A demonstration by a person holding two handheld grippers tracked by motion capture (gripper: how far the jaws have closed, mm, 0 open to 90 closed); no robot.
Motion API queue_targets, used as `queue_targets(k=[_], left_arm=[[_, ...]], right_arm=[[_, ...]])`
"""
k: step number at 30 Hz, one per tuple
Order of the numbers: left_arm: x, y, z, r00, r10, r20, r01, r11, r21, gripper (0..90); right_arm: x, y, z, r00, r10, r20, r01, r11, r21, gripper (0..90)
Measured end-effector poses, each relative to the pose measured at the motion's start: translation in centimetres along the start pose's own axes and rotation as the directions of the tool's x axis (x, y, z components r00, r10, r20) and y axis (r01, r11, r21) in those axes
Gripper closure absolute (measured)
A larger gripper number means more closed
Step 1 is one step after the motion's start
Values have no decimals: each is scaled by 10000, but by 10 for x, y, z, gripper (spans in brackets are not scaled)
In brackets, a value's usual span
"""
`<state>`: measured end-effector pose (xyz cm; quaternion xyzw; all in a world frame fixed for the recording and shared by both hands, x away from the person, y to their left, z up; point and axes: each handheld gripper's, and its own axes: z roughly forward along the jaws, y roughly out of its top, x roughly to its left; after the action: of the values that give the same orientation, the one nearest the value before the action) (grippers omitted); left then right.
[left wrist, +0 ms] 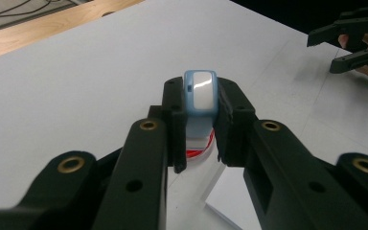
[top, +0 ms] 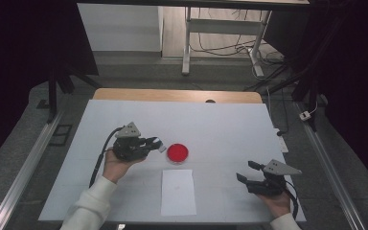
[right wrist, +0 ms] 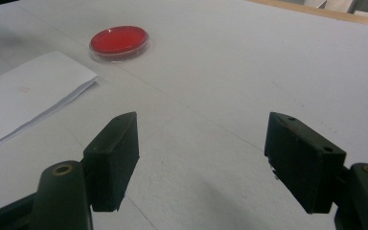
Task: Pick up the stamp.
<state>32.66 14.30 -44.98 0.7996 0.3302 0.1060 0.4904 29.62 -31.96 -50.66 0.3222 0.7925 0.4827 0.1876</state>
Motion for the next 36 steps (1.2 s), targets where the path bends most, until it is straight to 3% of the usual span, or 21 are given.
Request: queue_targets(k=[12, 22, 36], left_arm=[[1, 12, 18, 9998, -72, 198, 75, 9999, -138, 752], [2, 13, 32, 9996, -83, 252, 81, 9999, 79, 752], [-11, 17, 40, 9980, 91, 619, -100, 9998, 143, 752]], right_arm=[[0, 0, 0, 10000, -23, 26, 23, 10000, 11, 275], [0, 0, -1, 10000, -54, 40, 54, 10000, 10, 276], [2, 1, 1, 9999, -97, 40, 97, 10000, 15, 276]])
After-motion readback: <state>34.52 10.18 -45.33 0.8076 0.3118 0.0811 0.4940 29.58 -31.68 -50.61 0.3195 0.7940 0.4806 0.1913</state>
